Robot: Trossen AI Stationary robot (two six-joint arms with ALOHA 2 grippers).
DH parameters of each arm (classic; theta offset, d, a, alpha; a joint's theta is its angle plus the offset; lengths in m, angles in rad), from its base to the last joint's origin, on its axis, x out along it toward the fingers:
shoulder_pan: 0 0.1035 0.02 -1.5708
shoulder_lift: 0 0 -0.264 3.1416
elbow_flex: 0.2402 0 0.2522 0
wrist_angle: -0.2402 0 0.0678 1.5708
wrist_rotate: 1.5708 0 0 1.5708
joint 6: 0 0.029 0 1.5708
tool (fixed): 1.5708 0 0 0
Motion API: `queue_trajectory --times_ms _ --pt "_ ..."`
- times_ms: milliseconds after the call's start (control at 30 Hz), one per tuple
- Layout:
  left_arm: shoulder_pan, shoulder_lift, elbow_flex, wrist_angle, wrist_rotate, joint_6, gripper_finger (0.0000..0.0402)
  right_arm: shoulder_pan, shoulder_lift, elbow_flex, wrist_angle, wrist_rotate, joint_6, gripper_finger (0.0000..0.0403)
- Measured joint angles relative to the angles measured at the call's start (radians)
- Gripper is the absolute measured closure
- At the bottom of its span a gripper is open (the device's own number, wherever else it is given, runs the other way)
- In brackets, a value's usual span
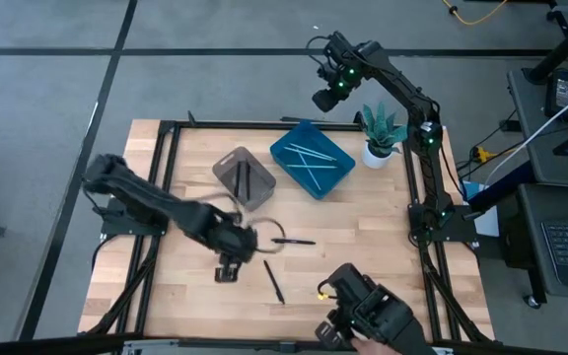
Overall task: Sort pens & pencils
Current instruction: Put the black pen into the black bin
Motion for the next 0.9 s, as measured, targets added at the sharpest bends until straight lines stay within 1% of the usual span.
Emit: queue_trajectory --times_ms 100,167,233,400,633,900 --pt "0.000 0.116 -0.001 -0.032 0.099 0.185 0.0327 -0.009 0.000 0.000 -0.003 0.000 0.015 0.0313" --pt "0.000 0.174 -0.001 -0.056 0.114 0.284 0.0327 -0.013 0.000 0.000 -0.010 -0.001 0.029 0.0313" --pt "0.002 0.206 -0.001 -0.051 0.101 0.362 0.0327 -0.013 0.000 0.000 -0.014 -0.001 0.030 0.0313" --pt "0.005 0.214 -0.001 0.027 0.041 0.568 0.0327 -0.013 0.000 0.000 -0.013 -0.001 0.045 0.0313" --pt "0.036 0.214 -0.001 0.093 0.035 0.883 0.0327 -0.042 0.000 0.000 0.000 -0.001 0.048 0.0313" --pt "0.067 0.215 -0.001 0.294 0.034 1.044 0.0327 -0.089 0.000 0.000 -0.008 -0.002 0.051 0.0313"
